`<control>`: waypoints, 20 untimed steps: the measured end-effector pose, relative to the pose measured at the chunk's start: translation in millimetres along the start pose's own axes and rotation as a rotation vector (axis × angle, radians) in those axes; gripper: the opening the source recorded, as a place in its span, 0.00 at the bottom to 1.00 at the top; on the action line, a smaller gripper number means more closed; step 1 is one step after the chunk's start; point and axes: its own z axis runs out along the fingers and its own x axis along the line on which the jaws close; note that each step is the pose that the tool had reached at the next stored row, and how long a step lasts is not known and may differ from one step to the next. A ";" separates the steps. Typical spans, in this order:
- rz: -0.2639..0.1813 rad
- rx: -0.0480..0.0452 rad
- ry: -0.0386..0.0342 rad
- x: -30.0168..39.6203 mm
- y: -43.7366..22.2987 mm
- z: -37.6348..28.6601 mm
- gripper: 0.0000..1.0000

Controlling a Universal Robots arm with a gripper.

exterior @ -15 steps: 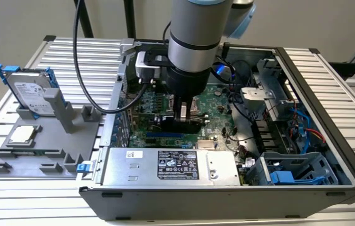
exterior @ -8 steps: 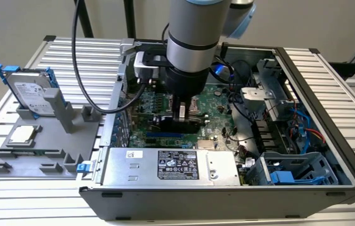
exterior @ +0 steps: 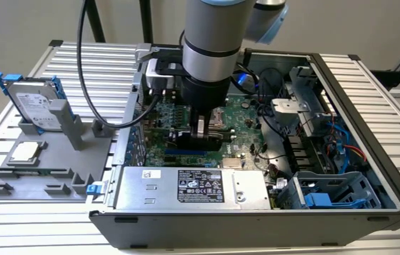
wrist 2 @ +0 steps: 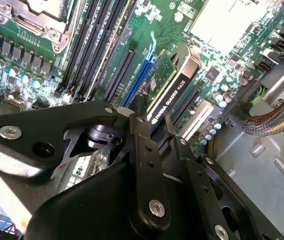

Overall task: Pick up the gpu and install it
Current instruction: 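Insert the gpu into the slot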

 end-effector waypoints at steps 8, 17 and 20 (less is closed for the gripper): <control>-0.001 -0.0002 0.0003 0.4 0.9 6.7 0.00; -0.001 0.0001 -0.0002 0.6 2.9 10.6 0.00; -0.001 -0.0002 0.0003 0.7 3.0 9.6 0.00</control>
